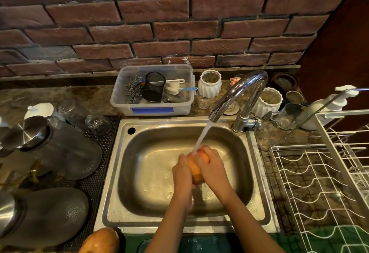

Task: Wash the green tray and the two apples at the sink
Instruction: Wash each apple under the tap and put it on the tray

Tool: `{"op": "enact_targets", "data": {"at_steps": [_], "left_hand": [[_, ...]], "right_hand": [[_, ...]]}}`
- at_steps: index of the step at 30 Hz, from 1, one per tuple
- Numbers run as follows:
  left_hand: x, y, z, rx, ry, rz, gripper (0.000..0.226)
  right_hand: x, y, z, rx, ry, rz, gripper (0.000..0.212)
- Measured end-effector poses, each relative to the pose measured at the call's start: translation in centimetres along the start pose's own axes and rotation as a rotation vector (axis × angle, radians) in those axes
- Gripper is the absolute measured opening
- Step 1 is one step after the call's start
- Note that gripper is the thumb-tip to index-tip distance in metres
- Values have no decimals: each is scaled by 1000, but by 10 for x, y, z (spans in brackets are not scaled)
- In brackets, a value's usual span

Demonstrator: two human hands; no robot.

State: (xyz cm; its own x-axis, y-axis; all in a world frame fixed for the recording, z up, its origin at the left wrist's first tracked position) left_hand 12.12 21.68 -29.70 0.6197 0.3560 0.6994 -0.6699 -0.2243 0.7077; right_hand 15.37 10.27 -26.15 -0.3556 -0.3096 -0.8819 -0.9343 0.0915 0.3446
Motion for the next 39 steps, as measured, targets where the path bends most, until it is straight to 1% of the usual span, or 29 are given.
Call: {"op": "enact_targets", "data": {"at_steps": [1,2,3,5,6,8,10,12,13,15,16,17,19,20,22,24,26,28,30,33,35,37,39], "left_hand": [[0,-1,-1,-23,-26,18,42],[0,-1,0,-57,-30,45,43],[0,0,2,-93,-8,66,42],[3,2,5,-155,49,104,36],[7,3,7,-184,54,139,36],[15,4,9,-206,52,198,32],[21,1,5,-160,86,206,21],[23,-4,3,-116,116,152,22],[24,-6,4,-99,131,115,25],[25,-7,4,-60,144,59,30],[24,-8,4,-48,130,50,32],[23,-7,4,-51,110,49,35],[20,-4,5,-80,58,67,39],[20,-3,5,-99,33,95,36],[25,3,7,-139,-9,190,24],[27,6,11,-187,-30,250,28],[28,6,12,-184,-41,283,28],[30,3,8,-111,-57,323,17],[28,-1,2,-40,-11,314,11],[23,-6,-4,-5,85,201,22],[18,-10,-3,-44,62,133,30],[14,-11,0,-79,0,88,33],[16,-10,2,-132,-50,104,34]], "right_hand": [[1,-2,-3,37,-5,12,7],[3,-4,-5,76,-23,35,11],[10,-6,-6,118,-52,87,18],[25,-7,-4,159,-158,258,31],[30,-6,-1,144,-209,338,36],[29,-5,5,69,-240,385,39],[18,-2,6,-5,-238,308,33],[11,1,10,-86,-258,192,26],[11,3,14,-127,-265,142,29],[14,4,21,-166,-265,82,49],[14,4,22,-159,-262,72,53],[15,3,21,-135,-253,65,51],[13,2,16,-79,-252,70,37],[13,2,15,-72,-244,93,33],[21,2,17,-73,-228,179,35],[29,3,18,-65,-214,268,39],[33,2,17,-80,-177,293,43],[33,0,17,-116,-111,260,42],[29,-1,22,-183,-46,164,43],[23,3,33,-281,27,29,53],[19,6,31,-267,53,-16,53],[16,8,24,-191,65,-45,41],[13,8,19,-107,64,-43,28]]}}
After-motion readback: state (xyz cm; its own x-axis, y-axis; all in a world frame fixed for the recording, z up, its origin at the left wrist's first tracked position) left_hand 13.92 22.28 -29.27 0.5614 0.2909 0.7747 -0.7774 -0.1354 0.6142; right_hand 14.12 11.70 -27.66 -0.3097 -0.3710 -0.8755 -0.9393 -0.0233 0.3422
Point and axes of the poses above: each hand's wrist, its own y-axis away from the middle knuckle, its own z-axis out of the palm, x = y × z, the point moved 9 cm from there along -y, towards the middle knuckle, and after that the axes turned 5 degrees about y, right-handed, at the moved point
